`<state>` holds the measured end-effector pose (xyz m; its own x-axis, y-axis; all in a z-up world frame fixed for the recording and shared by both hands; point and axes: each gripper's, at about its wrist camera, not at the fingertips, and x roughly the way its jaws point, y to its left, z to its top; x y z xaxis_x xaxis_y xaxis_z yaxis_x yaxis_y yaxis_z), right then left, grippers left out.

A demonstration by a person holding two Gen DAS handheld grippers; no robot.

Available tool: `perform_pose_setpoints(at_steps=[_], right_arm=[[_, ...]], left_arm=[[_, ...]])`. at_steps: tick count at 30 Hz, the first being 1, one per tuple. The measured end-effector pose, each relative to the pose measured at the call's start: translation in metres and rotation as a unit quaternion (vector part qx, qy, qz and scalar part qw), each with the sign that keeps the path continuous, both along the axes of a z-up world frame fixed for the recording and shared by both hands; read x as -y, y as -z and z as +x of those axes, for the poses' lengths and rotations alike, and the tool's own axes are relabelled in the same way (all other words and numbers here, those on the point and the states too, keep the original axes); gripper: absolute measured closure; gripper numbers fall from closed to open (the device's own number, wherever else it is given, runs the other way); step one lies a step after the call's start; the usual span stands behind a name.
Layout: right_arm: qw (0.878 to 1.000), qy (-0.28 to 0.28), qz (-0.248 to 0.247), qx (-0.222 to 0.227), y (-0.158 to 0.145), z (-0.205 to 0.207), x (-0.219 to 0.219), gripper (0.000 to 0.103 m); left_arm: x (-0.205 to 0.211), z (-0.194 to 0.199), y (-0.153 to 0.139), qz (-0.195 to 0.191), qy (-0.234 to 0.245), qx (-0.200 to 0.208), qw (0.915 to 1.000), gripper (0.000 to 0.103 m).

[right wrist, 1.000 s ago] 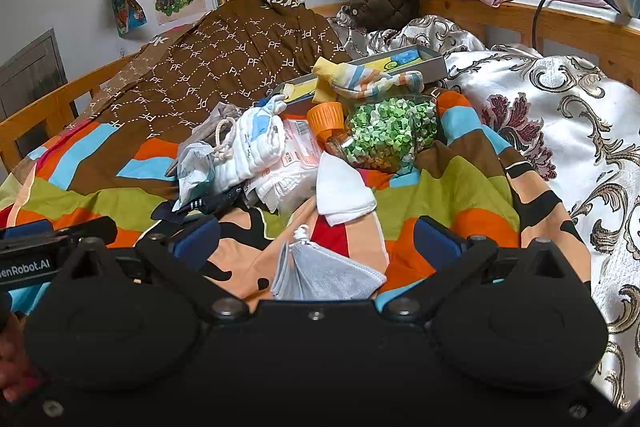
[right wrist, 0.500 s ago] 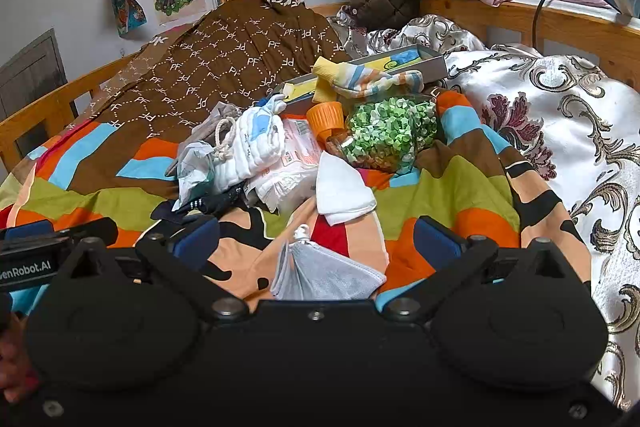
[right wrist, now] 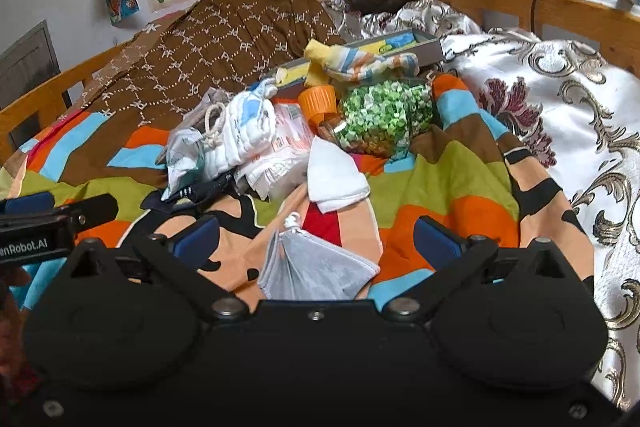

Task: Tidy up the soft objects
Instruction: 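Grasp the white towel with the left gripper while the right gripper grasps the grey mask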

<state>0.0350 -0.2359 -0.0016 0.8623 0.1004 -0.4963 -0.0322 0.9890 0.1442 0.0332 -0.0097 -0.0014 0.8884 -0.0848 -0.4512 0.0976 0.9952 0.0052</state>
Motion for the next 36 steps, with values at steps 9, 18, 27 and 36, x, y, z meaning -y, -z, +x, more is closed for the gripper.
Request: perform_pose_setpoints(at_steps=[9, 18, 27, 36], right_arm=[[0.997, -0.042, -0.063, -0.028, 0.012, 0.034, -0.004, 0.001], [0.981, -0.136, -0.131, -0.034, 0.018, 0.045, -0.016, 0.001], [0.978, -0.159, -0.123, -0.054, 0.031, 0.057, -0.006, 0.006], [0.976, -0.181, -0.094, -0.078, 0.049, 0.056, 0.002, 0.034]], left_arm=[[0.022, 0.045, -0.018, 0.018, 0.118, -0.001, 0.9928, 0.001], [0.058, 0.098, -0.002, 0.014, 0.206, -0.06, 0.9767, 0.005], [0.084, 0.15, 0.029, -0.029, 0.214, -0.152, 0.9643, 0.013], [0.113, 0.172, 0.049, -0.057, 0.204, -0.203, 0.9558, 0.025]])
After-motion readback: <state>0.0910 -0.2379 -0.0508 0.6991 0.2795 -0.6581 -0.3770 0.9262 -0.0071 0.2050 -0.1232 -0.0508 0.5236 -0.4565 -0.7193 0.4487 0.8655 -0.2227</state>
